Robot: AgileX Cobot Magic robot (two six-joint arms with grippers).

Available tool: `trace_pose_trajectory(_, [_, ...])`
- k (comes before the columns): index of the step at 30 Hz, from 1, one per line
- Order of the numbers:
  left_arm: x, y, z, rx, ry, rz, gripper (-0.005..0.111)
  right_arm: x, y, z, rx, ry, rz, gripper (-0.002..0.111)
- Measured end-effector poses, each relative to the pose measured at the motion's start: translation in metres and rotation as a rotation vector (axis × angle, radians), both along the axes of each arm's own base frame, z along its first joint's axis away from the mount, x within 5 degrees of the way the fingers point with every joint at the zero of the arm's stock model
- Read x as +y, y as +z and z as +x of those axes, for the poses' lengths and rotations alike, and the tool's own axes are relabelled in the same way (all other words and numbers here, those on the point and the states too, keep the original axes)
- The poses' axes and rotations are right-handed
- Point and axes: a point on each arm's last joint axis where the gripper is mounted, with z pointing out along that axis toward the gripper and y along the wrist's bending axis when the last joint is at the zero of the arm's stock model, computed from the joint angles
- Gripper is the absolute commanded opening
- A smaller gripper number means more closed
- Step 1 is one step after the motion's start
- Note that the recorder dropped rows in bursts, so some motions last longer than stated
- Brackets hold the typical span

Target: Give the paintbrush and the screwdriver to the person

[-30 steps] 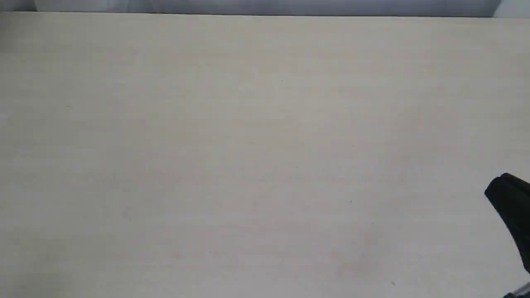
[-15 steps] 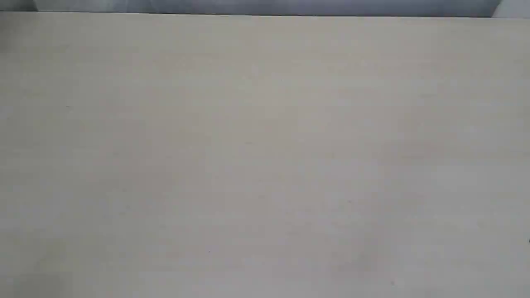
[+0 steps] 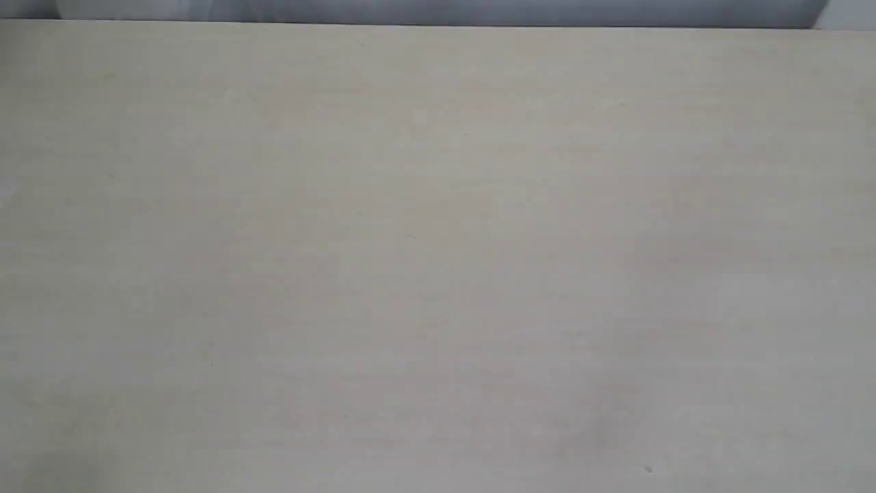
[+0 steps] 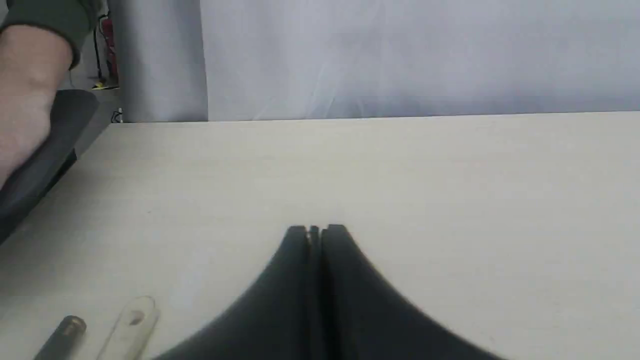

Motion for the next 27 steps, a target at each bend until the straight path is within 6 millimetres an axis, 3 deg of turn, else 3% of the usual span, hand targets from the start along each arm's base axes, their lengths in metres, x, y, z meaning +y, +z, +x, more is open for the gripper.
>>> trace_pose_trajectory(27, [0.0000, 0.0000, 0.0000, 0.000, 0.000, 0.000, 0.000, 0.0009, -0.0061, -0.0009, 0.072, 0.015, -0.032, 0.004])
